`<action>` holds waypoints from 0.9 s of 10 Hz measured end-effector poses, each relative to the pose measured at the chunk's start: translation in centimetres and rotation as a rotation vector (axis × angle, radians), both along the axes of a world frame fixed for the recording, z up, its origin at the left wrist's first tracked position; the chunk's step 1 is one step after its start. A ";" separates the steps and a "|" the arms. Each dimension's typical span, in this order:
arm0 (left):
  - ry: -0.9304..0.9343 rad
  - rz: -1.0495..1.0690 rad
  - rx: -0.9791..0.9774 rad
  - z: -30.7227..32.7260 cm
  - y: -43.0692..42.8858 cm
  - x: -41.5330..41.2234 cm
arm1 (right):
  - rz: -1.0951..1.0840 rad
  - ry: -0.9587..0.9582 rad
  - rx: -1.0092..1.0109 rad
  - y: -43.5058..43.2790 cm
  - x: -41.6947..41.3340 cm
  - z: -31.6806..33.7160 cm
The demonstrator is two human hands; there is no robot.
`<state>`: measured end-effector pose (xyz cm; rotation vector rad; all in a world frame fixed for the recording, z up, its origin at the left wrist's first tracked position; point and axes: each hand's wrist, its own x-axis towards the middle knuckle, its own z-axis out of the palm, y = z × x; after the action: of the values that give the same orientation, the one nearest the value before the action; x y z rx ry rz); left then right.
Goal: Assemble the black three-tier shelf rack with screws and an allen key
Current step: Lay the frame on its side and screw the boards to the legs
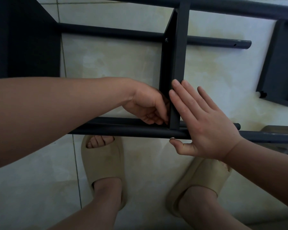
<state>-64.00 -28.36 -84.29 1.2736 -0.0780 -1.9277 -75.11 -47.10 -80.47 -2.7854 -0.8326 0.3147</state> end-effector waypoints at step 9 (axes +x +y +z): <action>-0.029 -0.085 0.068 -0.1 -0.3 -0.1 | -0.001 -0.011 0.014 0.0 -0.1 -0.1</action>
<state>-64.08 -28.69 -84.41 1.3629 -0.0836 -1.9993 -75.17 -47.11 -80.54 -2.7767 -0.8321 0.2922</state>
